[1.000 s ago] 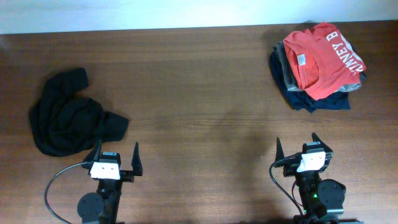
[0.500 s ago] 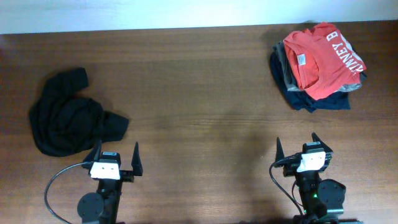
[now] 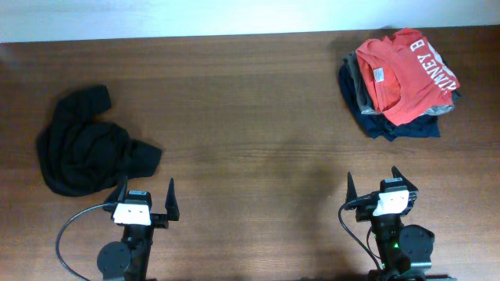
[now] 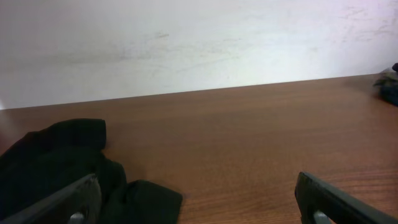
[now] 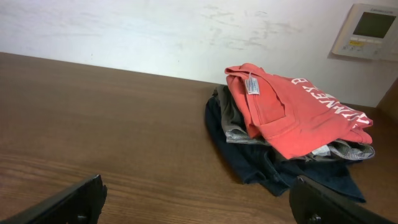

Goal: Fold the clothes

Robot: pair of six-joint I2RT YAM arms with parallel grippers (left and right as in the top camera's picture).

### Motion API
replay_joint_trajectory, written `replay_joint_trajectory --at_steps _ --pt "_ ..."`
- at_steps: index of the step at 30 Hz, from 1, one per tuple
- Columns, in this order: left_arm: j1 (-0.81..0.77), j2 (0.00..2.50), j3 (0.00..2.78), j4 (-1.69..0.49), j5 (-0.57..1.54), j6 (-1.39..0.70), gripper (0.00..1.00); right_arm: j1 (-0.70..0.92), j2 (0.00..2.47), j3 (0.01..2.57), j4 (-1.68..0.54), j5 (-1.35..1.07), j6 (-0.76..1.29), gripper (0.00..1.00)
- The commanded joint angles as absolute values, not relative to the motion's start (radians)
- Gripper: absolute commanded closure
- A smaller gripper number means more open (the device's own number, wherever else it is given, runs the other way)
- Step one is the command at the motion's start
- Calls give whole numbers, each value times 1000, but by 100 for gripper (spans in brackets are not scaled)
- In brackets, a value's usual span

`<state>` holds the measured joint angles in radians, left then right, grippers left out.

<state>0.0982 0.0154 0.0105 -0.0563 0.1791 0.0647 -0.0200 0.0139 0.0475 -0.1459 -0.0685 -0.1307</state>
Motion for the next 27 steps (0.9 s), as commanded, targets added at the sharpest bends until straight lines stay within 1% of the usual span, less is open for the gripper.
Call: replay_joint_trajectory --at_steps 1,19,23,27 --pt "101 5 9 -65 168 84 1 -27 4 39 -144 -70 -119 1" --pt "101 5 9 -64 164 85 1 -27 4 39 -144 -71 -119 1" --pt "101 5 9 -70 60 84 1 -27 4 39 -144 -71 -119 1" --pt "101 5 9 -76 58 84 1 -27 4 39 -144 -70 -119 1"
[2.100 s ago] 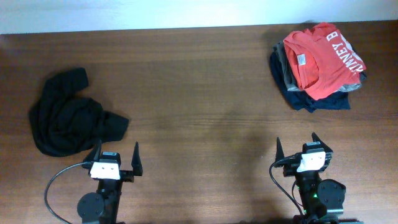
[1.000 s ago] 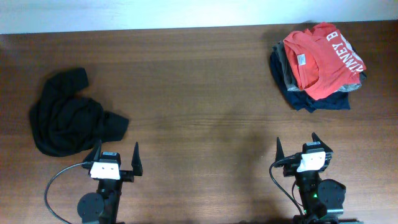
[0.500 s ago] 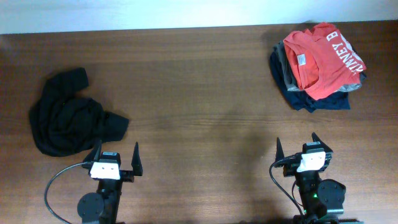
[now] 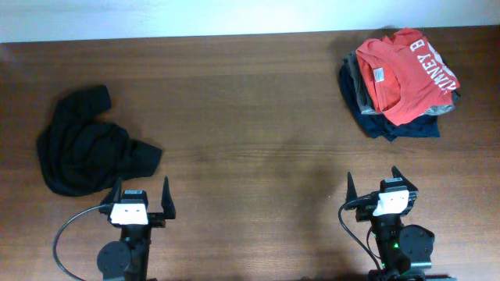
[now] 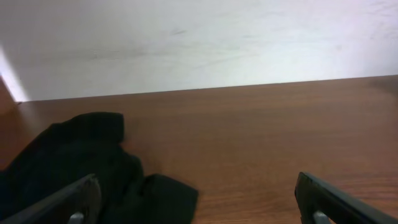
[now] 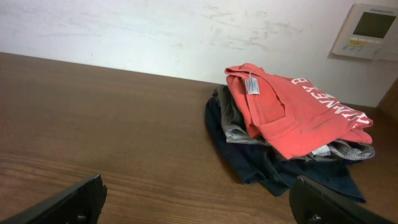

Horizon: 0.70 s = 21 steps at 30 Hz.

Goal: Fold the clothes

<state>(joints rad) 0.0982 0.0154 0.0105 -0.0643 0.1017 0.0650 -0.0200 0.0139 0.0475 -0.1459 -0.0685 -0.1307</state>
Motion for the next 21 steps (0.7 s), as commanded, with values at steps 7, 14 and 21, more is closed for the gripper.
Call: replay_joint_trajectory --at_steps 7,14,21 --pt "101 5 9 -76 36 84 1 -27 3 39 -144 -70 -119 2" --pt "101 5 9 -77 36 84 1 -27 4 39 -143 -71 -119 1" --pt "101 5 9 -76 37 84 1 -27 4 39 -143 -71 -119 1"
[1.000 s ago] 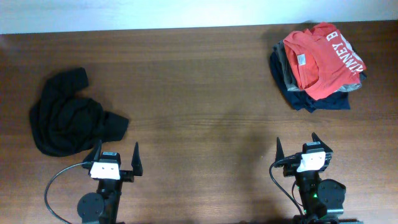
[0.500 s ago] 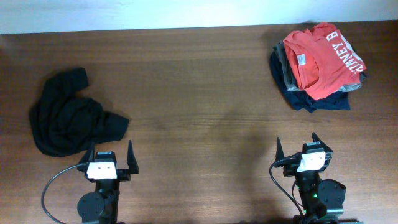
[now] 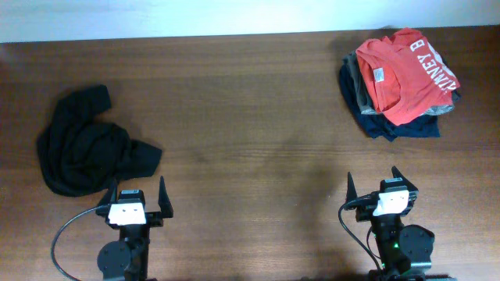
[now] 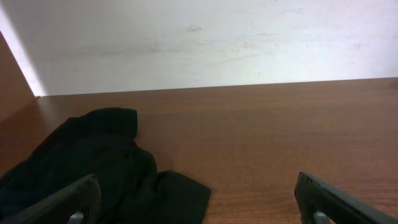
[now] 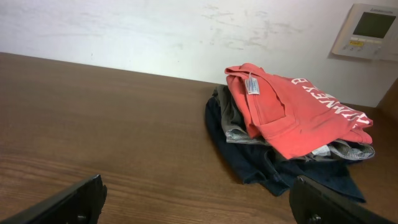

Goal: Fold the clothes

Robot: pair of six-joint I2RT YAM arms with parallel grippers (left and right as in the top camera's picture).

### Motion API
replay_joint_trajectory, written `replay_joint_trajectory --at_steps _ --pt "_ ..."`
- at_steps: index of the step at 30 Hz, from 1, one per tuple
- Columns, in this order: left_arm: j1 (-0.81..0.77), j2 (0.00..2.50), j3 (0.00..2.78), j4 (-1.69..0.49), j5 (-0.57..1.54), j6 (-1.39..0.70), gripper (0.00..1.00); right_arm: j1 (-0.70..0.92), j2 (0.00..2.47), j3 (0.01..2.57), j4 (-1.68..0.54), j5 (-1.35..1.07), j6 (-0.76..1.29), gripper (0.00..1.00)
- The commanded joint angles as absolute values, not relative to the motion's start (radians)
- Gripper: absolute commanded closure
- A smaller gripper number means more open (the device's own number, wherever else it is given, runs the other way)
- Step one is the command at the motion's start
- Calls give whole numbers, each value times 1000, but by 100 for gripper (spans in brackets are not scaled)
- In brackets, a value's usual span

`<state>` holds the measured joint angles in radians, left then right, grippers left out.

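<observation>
A crumpled black garment (image 3: 84, 148) lies in a heap at the table's left, also in the left wrist view (image 4: 93, 162). My left gripper (image 3: 134, 193) (image 4: 198, 205) stands open just in front of its near edge, nothing between the fingers. At the far right sits a stack of clothes (image 3: 398, 82) (image 5: 292, 130), a red shirt with white lettering on top of grey and navy pieces. My right gripper (image 3: 373, 184) (image 5: 198, 202) is open near the front edge, well short of that stack.
The brown wooden table (image 3: 250, 117) runs back to a white wall (image 4: 205, 37). A wall thermostat (image 5: 370, 31) shows at the upper right of the right wrist view.
My left gripper has turned a little further left, so more of the black garment shows in its view. The right arm and both piles are unchanged.
At first my left gripper pointed slightly right of the black garment, open. Then it faced further left, and now further left again, with the garment nearer the middle of its view. The right gripper stayed open and still throughout.
</observation>
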<state>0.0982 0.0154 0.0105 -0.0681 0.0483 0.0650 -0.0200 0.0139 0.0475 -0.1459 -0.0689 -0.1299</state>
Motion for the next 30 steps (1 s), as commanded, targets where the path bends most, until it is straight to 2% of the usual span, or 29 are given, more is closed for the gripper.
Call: replay_joint_trajectory --at_steps 1,6,11,15,19,23,30 --pt "101 5 9 -77 37 84 1 -27 3 39 -142 -71 -119 1" --pt "101 8 9 -79 38 81 1 -27 3 39 -141 -71 -119 1" --pt "101 25 9 -49 59 -120 1 -27 3 39 -118 -71 -119 1" --pt "101 78 9 57 59 -131 1 -27 3 39 -103 -71 -119 1" --pt "101 170 9 220 60 -131 1 -27 3 39 -72 -82 -107 1" --pt "101 272 17 373 60 -173 1 -27 3 48 -11 -83 -1 1" --pt "101 538 169 412 137 -208 1 -27 9 118 16 -171 17 1"
